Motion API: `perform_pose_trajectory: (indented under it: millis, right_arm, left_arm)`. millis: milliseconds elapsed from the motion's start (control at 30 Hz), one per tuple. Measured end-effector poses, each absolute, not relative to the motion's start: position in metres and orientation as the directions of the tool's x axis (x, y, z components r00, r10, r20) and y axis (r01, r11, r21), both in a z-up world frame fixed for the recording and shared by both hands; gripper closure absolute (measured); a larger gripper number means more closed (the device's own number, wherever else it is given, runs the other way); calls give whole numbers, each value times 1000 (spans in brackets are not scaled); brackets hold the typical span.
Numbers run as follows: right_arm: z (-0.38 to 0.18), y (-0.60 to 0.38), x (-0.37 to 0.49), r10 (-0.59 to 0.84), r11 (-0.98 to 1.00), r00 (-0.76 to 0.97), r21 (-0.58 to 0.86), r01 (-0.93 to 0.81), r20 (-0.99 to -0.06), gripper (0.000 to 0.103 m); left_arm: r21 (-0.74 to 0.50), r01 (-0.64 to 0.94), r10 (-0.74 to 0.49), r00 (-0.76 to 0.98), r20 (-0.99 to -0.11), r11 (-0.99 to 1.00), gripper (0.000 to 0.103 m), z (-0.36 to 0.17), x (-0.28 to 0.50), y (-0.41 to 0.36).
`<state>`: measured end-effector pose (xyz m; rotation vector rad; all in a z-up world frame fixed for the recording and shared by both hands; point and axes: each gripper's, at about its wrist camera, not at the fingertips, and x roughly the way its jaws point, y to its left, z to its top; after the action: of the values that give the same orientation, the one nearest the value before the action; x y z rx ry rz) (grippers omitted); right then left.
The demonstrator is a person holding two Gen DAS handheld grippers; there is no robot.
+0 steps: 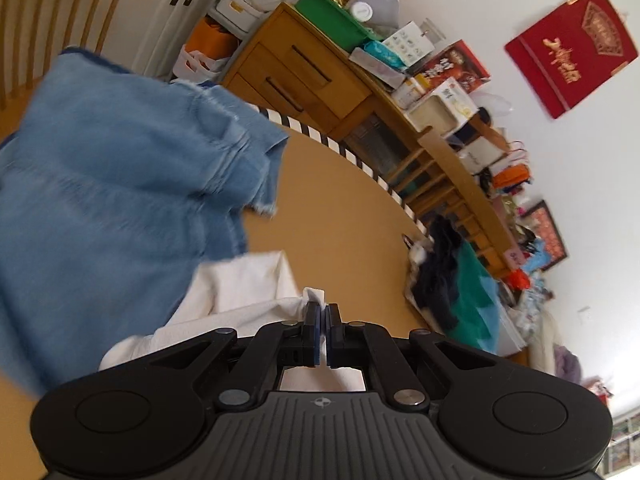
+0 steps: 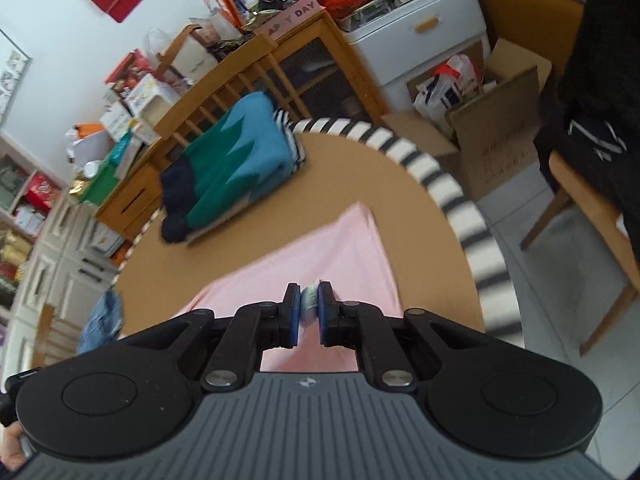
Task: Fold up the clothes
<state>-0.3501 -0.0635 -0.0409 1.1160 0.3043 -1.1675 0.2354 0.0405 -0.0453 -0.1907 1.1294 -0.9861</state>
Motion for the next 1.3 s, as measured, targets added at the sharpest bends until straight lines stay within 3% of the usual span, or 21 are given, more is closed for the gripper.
perform_pose_trajectory:
  millis: [200,367,433,467,500,567,700,867,967,1067,1300]
  right_arm:
    - [-85,-148,-334,-519,-76,371,474,877,-770,94]
    - [-110,-174,-325,-497,-102,361,466,879,-789,93]
    - [-114,-177,-322,-497,-116,320,427,897,-807,88]
    - [-116,-179,-321,-496,-124,296,405,906,-816,82]
    - [-117,-180,-322,-503,-139,272,388,911,-820,69]
    - [-115,-178,-326,-531,-143,246,372,917,-811,57]
    - [-103,-168,-324,-590,30,311,365,930,-745,63]
    - [-113,-148,-291,-561,277,384,271,922,-734,63]
    - [-119,-136,-271,-535,418,423,207,885,-731,76]
    - [-130,-134,-260,-532,405,389,178,897,-752,78]
    - [-135,-127,-267,-533,501,358,56,864,-767,75]
  left_arm:
    - [-472,567,-635,119,-764,675,100,-87,248,-47]
    - [-453,554,-606,120,-787,698,100,-109,251,-60]
    - [-458,544,-608,125,-784,703,99,-114,252,-62]
    - [-468,534,-617,133,-776,704,91,-116,255,-62]
    - [-478,530,-634,152,-758,700,83,-114,255,-59]
    - [-499,531,-676,205,-708,684,56,-105,252,-50]
    - [-527,551,-738,282,-613,648,48,-87,242,-33]
    - [-517,649,-760,148,-633,558,45,-87,176,-4]
    - [-552,661,-758,41,-651,509,43,-101,124,17]
    - [-587,669,-751,-64,-657,456,43,-125,76,29]
    - [-538,664,-709,-17,-705,519,41,-150,8,49]
